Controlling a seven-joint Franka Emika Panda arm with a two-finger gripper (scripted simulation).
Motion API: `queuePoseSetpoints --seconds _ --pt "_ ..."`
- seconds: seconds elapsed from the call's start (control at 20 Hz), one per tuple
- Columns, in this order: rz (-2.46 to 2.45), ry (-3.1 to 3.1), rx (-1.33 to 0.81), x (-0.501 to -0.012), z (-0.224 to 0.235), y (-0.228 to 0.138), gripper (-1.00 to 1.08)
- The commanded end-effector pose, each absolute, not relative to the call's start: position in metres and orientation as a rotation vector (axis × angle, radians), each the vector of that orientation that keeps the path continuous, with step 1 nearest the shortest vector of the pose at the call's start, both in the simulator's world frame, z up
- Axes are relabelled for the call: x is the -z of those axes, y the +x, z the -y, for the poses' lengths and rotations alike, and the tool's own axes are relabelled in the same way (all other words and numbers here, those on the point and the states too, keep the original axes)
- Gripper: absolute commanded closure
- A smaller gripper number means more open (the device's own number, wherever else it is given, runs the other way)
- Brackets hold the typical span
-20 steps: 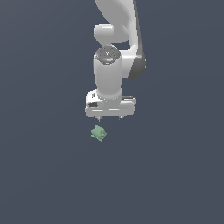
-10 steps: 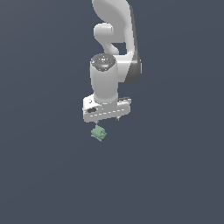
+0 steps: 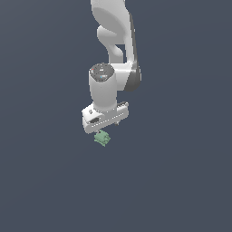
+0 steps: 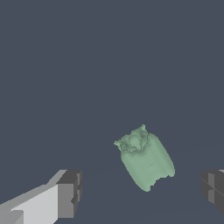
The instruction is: Pick up the object and move it to a goal position.
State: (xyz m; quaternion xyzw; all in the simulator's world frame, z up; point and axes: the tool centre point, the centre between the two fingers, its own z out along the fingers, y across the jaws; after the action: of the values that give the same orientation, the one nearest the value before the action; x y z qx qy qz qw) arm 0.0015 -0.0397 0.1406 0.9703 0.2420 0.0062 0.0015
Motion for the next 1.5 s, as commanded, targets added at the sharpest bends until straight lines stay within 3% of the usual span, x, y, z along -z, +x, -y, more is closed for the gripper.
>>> queuePoseSetpoints --seconds 0.0,0.8,1.45 --pt "-0.857 3.018 -0.016 -0.135 0.044 0.001 -0.92" --pt "-1.401 2.809 -0.001 -0.102 0.069 -0.002 -0.92" --pt "-1.551 2.732 0.0 -0.093 0.076 -0.003 -0.92"
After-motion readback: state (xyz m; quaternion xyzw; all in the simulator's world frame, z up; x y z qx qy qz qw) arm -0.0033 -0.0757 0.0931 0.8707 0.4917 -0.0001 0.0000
